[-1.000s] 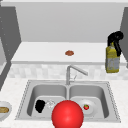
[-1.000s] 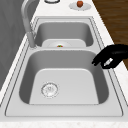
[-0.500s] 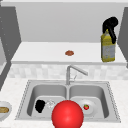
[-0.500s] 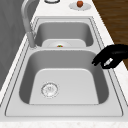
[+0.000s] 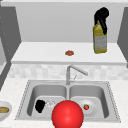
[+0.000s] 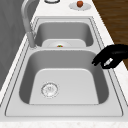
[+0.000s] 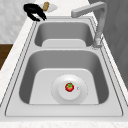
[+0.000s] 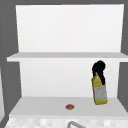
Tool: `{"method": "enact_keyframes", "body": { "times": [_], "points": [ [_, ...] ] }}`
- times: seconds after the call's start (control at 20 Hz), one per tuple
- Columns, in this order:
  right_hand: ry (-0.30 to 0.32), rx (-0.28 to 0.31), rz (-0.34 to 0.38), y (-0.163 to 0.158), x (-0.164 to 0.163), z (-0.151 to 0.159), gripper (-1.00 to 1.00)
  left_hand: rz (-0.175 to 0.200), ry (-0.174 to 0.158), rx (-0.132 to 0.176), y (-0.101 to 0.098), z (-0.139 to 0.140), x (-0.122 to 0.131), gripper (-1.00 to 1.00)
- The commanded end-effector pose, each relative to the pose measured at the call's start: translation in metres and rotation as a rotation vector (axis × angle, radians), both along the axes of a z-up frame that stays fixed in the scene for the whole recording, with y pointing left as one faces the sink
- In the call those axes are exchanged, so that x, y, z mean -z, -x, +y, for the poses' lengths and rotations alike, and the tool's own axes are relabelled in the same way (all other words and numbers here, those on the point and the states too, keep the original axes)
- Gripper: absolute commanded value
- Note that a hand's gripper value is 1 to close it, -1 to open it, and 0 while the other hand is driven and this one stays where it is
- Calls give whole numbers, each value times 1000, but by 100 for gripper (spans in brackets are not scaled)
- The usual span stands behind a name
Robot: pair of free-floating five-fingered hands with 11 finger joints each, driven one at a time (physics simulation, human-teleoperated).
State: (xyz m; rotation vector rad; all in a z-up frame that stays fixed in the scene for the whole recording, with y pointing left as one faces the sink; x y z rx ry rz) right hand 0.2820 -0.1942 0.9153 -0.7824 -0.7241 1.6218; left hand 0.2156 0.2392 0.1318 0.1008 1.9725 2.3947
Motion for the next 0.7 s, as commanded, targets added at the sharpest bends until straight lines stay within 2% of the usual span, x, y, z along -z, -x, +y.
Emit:
{"method": "enact_keyframes", "body": {
  "times": [0.0,0.35,0.65],
  "points": [
    [-27,-1,25,-31,1,9,100,0,0,0,0,0,0,0],
    [-75,-31,26,-87,26,19,100,0,0,0,0,0,0,0],
    [-62,-27,18,-134,48,21,100,0,0,0,0,0,0,0]
  ]
}}
